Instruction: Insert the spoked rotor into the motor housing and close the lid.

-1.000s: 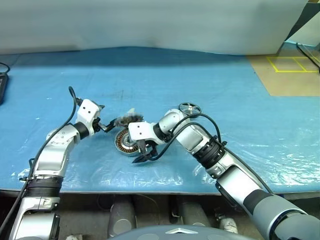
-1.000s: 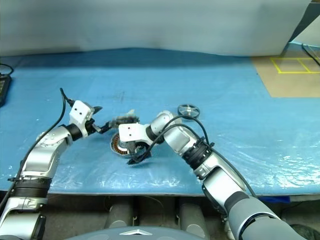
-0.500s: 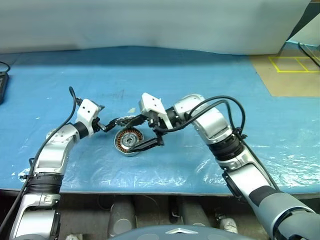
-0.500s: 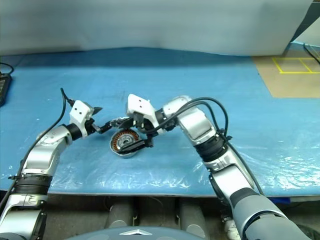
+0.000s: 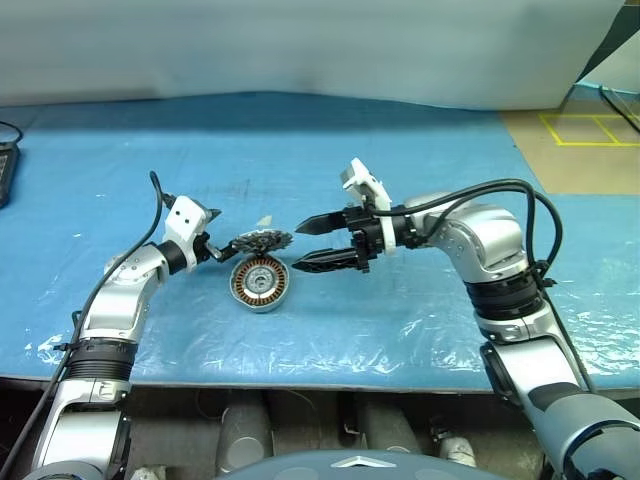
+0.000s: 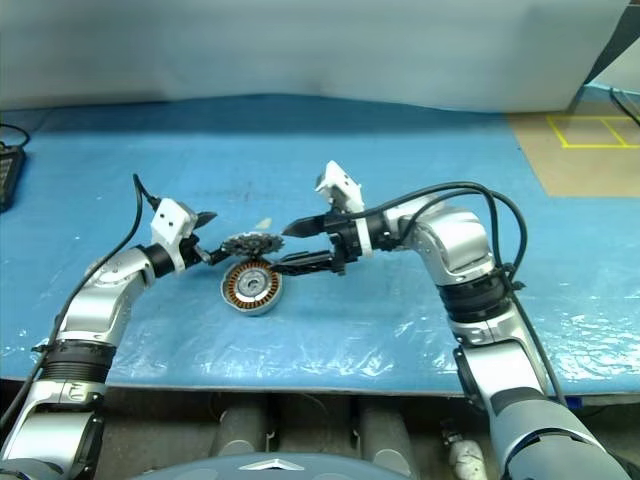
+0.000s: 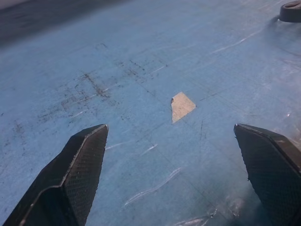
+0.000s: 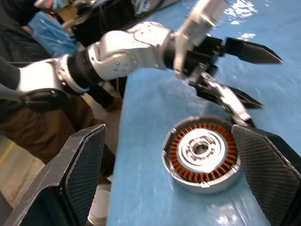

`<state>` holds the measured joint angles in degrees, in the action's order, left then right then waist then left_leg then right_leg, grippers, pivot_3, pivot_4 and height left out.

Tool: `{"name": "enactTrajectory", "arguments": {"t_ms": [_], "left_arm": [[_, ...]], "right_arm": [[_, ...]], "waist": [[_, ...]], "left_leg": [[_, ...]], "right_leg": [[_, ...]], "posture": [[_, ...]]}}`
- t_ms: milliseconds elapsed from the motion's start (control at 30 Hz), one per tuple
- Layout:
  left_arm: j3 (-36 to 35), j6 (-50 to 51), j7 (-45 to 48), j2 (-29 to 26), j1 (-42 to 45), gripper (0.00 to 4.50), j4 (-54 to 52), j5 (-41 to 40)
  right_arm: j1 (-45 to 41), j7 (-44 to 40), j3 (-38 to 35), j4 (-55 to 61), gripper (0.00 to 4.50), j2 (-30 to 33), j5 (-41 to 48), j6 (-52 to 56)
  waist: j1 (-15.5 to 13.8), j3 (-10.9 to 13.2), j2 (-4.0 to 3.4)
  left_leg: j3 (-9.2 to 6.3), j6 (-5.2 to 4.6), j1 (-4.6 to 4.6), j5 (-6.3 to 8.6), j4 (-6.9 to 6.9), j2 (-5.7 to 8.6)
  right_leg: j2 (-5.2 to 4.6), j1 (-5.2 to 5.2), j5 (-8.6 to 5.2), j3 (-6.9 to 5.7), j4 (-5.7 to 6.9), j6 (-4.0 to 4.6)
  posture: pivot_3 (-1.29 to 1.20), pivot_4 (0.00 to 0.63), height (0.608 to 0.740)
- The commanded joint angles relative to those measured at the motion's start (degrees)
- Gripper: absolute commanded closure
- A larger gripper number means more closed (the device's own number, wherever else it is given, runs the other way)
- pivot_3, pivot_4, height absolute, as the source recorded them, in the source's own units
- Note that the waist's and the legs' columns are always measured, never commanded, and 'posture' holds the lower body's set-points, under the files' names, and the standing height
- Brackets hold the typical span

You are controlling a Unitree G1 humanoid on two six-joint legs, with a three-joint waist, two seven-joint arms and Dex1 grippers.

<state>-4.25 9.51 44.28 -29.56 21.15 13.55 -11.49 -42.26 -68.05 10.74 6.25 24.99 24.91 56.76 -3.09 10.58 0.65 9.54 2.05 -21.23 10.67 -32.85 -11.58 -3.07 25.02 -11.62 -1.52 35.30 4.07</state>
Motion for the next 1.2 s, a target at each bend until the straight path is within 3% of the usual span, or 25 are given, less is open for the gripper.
{"name": "enactTrajectory", "arguments": {"t_ms": [33, 167, 533, 1200], "left_arm": [[-0.08, -1.36, 1.96, -1.21, 0.83, 0.00, 0.40, -0.53], [-0.41, -1.88, 4.01, -2.51, 0.63, 0.00, 1.22, -0.48], [-2.99, -1.50, 4.03, -5.74, -1.49, 0.00, 0.77, -0.99], [-5.70, -0.81, 6.24, -8.86, -2.90, 0.00, -1.49, -3.76]], "right_arm": [[3.00, 0.76, -1.27, 1.08, 0.03, 2.32, -1.02, -8.03], [6.48, 5.29, -4.12, -3.40, 0.03, 0.87, -2.43, -16.85], [9.72, 15.76, -2.57, -20.52, 0.03, -6.69, -11.68, -39.11], [7.63, 15.43, -3.54, -30.05, 0.03, -7.49, -13.70, -47.29]], "waist": [[-0.14, 0.00, 0.00], [-0.02, 0.00, 0.00], [0.19, 0.00, 0.00], [0.37, 0.00, 0.01]], "left_leg": [[0.00, 0.00, -0.01, 0.00, 0.00, 0.00], [0.01, 0.00, -0.01, 0.00, 0.01, -0.01], [0.02, 0.00, -0.12, 0.00, 0.01, 0.00], [0.02, -0.04, -0.08, 0.02, -0.02, -0.01]], "right_leg": [[0.00, 0.00, 0.00, 0.00, 0.00, 0.00], [0.00, 0.03, 0.00, 0.00, -0.01, -0.01], [-0.01, 0.09, 0.00, -0.03, -0.02, 0.00], [-0.01, 0.05, 0.00, -0.04, 0.01, 0.00]], "posture": [[0.00, 0.150, 0.740], [0.00, 0.150, 0.740], [0.00, 0.150, 0.740], [0.00, 0.150, 0.740]]}}
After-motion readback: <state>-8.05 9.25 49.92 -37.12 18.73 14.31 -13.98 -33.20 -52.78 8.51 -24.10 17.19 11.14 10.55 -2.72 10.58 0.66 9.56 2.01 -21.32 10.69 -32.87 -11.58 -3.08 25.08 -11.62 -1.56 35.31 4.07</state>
